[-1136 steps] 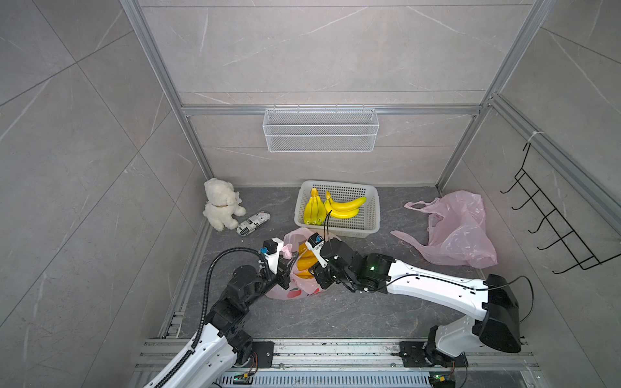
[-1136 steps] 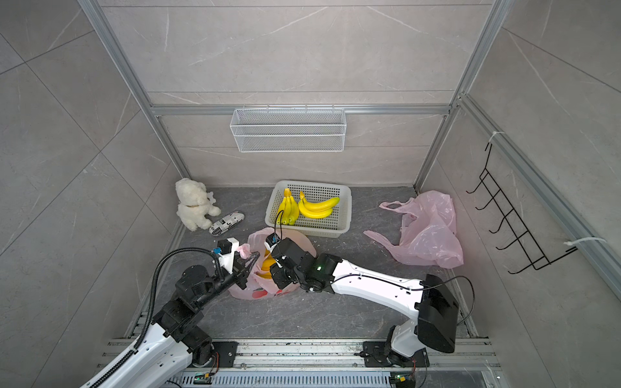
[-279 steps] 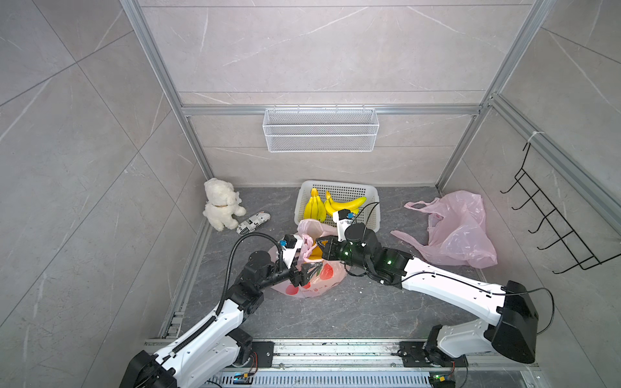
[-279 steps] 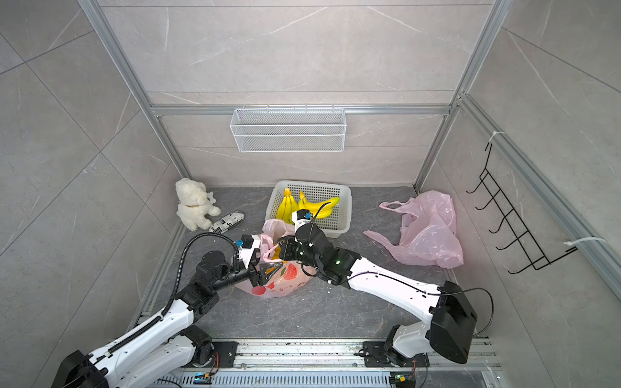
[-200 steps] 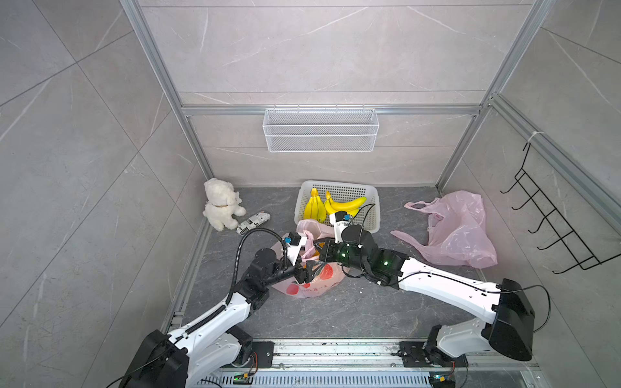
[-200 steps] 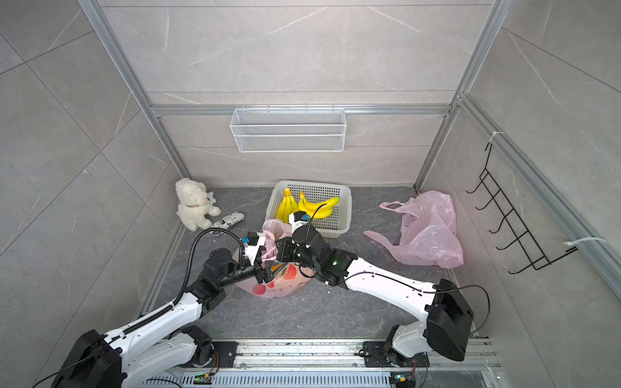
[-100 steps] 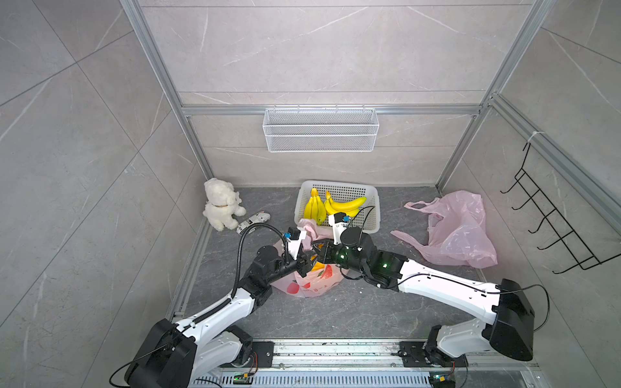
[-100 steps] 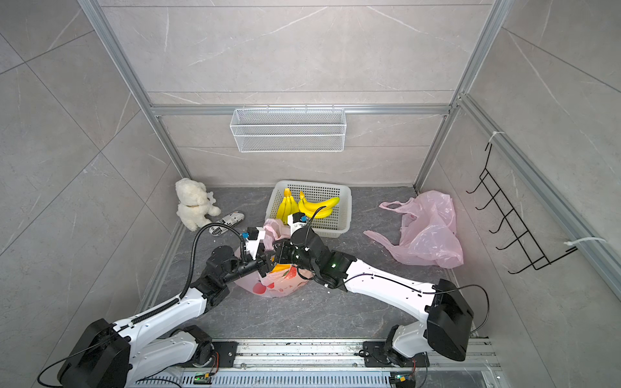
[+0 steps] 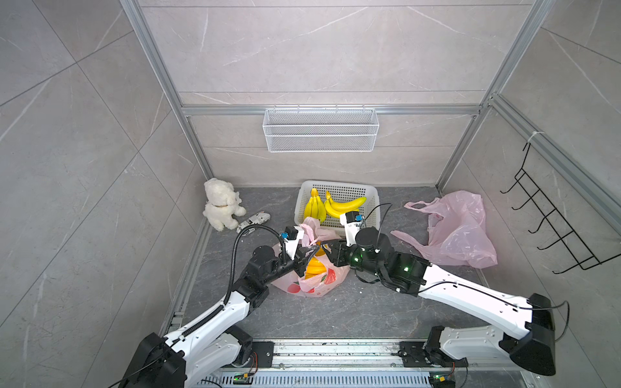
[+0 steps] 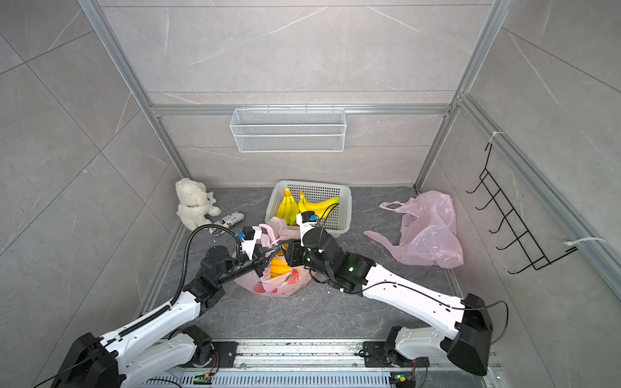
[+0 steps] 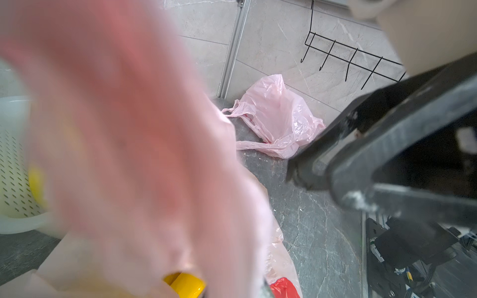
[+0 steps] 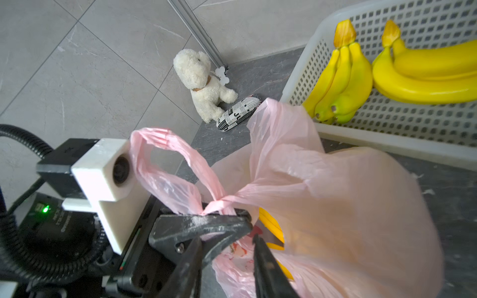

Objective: Place the banana into a plastic bag & tie a knot
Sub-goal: Cross the plastic bag at the center of the board.

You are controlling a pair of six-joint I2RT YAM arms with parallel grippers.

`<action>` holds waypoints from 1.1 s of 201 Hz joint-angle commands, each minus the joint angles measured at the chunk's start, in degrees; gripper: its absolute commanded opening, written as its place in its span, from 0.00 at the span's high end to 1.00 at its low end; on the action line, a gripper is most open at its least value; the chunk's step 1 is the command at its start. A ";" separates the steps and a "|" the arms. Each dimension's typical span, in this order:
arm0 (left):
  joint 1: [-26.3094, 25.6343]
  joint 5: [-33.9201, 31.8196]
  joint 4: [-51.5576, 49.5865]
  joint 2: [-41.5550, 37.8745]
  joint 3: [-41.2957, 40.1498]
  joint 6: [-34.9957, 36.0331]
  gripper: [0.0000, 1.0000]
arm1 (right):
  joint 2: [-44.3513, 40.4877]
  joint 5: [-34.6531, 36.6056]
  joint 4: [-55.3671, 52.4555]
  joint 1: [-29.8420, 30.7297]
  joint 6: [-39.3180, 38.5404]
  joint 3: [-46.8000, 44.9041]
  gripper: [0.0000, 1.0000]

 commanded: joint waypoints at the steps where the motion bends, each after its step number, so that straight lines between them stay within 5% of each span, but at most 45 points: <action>1: 0.10 0.68 -3.72 -1.66 2.64 3.77 1.00 | -2.08 2.63 -7.66 -1.34 -7.86 4.83 0.57; 49: 0.09 5.73 -6.98 -1.24 4.23 4.99 1.00 | 2.81 -5.67 -8.08 -1.95 -15.47 10.79 0.36; 102: 0.08 9.87 -6.89 -1.38 5.12 4.35 1.00 | 5.60 -14.08 0.10 -1.81 -18.75 5.98 0.22; 188: 0.08 12.74 -6.69 -0.20 6.02 3.99 1.00 | 8.29 -16.30 7.51 -1.82 -18.50 3.50 0.20; 221: 0.08 13.38 -6.95 0.01 6.12 3.90 1.00 | 10.89 -13.91 7.82 -1.82 -17.65 5.18 0.32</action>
